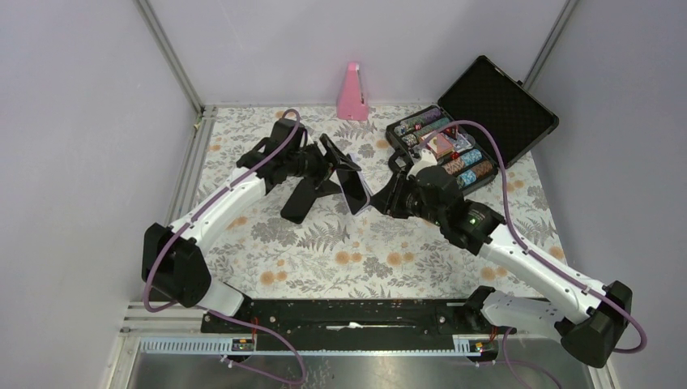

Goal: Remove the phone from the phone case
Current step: Remove the phone case from the phone.

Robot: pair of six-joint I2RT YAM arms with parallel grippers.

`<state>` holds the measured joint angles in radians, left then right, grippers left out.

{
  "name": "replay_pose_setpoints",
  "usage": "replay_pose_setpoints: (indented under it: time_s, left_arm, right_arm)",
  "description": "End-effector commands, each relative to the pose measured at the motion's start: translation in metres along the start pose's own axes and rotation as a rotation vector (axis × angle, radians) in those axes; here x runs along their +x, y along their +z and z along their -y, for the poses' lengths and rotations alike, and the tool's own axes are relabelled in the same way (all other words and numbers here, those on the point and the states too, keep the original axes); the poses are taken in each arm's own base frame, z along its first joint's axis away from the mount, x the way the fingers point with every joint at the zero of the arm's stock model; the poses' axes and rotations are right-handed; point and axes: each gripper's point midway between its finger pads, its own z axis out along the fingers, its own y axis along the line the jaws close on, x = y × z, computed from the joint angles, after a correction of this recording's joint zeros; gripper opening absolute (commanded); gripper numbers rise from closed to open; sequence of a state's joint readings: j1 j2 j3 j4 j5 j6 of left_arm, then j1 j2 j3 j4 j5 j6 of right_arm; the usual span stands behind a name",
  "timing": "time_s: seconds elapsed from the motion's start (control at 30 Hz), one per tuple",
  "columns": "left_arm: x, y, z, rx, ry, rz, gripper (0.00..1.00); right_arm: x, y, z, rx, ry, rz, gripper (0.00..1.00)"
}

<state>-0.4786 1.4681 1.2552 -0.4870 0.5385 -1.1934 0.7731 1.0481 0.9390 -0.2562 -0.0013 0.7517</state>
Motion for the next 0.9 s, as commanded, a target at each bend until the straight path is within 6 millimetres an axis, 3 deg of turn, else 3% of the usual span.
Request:
replay_pose_setpoints:
  time_s: [0.0, 0.33, 0.6, 0.77, 0.87]
  left_arm:
    - [-0.009, -0.034, 0.077, 0.261, -0.019, 0.09, 0.0]
    - [-0.003, -0.044, 0.089, 0.331, -0.081, 0.072, 0.0]
    - [0.003, -0.059, 0.109, 0.418, -0.119, 0.051, 0.0]
    - [0.007, -0.062, 0.108, 0.418, -0.121, 0.042, 0.0]
    - [0.008, -0.064, 0.108, 0.42, -0.122, 0.043, 0.0]
  right_arm:
    - [0.029, 0.0, 0.026, 0.112, -0.064, -0.067, 0.33]
    - [0.045, 0.016, 0.014, 0.009, -0.051, -0.088, 0.34]
    - [0.062, 0.017, 0.002, -0.089, -0.092, -0.153, 0.34]
    - [0.057, 0.014, 0.01, -0.05, -0.123, -0.131, 0.3]
    - [0.05, 0.013, 0.023, 0.04, -0.142, -0.114, 0.2]
